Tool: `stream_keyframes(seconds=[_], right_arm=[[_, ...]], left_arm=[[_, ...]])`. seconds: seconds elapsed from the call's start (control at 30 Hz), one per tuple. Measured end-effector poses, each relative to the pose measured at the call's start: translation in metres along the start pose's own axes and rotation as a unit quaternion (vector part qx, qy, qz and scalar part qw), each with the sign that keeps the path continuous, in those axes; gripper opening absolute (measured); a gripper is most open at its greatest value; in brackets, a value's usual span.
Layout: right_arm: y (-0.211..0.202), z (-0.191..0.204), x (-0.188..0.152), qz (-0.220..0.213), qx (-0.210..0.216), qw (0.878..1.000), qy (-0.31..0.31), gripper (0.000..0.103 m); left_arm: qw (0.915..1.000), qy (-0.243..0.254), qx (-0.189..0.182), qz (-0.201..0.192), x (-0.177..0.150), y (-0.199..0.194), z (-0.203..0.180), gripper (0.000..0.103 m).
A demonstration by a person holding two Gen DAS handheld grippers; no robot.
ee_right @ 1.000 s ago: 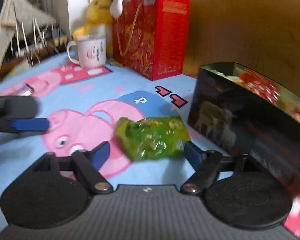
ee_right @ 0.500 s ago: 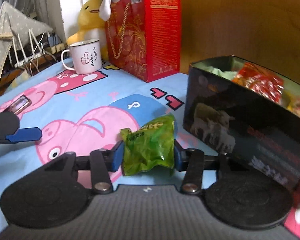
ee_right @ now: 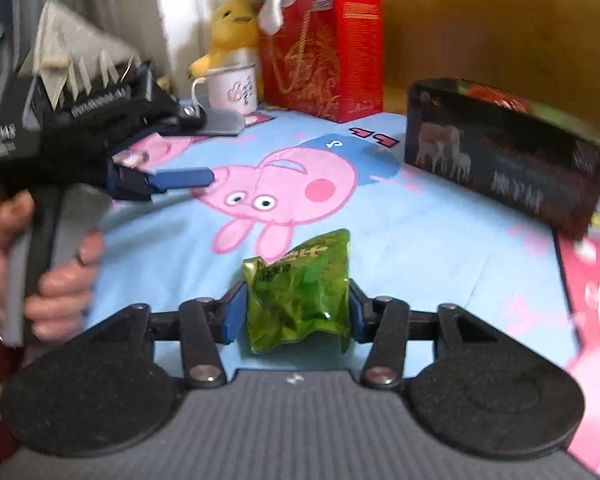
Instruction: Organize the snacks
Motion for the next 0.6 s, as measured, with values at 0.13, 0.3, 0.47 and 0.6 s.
stream_keyframes(seconds=[0.13, 0.3, 0.47, 0.6], right_arm=[[-0.008, 0.007, -0.004, -0.012, 0.04, 0.999, 0.034, 0.076], [-0.038, -0.02, -0.006, -0.034, 0.076, 0.992, 0.092, 0.076], [-0.044, -0.033, -0.016, -0.038, 0.037, 0.993, 0.109, 0.072], [-0.033, -0.024, -0.015, -0.036, 0.022, 0.995, 0.093, 0.07]], left_arm=[[0.9987, -0.034, -0.026, 0.028, -0.002, -0.006, 0.005, 0.096], [0.9942, -0.057, -0.062, 0.067, -0.014, -0.03, 0.0, 0.095], [0.9817, -0.094, -0.11, 0.124, -0.039, -0.034, -0.01, 0.095], [0.9695, -0.102, -0.156, 0.16, -0.05, -0.015, -0.033, 0.096]])
Point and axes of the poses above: each gripper's, at about its wrist camera, not at the fingertips, and y roughly the way its jaws point, z to its left, x to its top, the point moved 2 cm from there along y, roughly the way its jaws point, and after that the axes turned 1 degree about -y, right-handed, at the moved point
